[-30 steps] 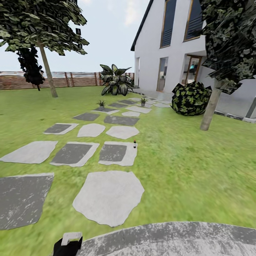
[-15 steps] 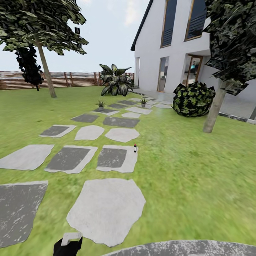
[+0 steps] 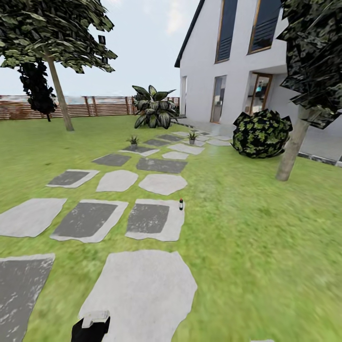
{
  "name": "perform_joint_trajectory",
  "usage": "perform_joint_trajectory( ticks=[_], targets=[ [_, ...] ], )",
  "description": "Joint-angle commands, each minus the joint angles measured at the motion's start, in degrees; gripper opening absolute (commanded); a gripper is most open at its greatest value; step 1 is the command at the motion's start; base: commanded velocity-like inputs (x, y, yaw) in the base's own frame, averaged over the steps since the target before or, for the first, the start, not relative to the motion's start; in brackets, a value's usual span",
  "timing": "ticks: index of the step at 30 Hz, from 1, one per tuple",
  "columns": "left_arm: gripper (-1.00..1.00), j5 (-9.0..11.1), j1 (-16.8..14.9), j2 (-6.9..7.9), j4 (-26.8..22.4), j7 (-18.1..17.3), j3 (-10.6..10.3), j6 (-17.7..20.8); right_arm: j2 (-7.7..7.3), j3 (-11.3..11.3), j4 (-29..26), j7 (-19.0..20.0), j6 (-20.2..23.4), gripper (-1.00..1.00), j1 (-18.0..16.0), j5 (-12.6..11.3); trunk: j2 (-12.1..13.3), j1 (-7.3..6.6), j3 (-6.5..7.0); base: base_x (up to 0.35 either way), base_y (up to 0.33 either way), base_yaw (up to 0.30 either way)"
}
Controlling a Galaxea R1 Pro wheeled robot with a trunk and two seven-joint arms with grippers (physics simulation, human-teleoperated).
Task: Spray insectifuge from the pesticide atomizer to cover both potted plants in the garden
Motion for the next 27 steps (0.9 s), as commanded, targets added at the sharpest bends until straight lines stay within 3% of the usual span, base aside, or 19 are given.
perform_joint_trajectory(
  ticks=[1, 27],
  targets=[
    [1.00, 0.0, 0.0, -0.01, 0.0, 0.0, 0.1, -0.2, 0.01, 0.0, 0.0, 0.0, -0.2, 1.00, 0.0, 0.0, 0.0, 0.03, -0.05, 0.339, 0.000, 0.000],
    [1.00, 0.0, 0.0, -0.13, 0.2, 0.0, 0.1, -0.2, 0.04, -0.2, -0.1, 0.0, -0.2, 1.00, 0.0, -0.2, 0.0, 0.03, -0.05, 0.339, 0.000, 0.000]
  ],
)
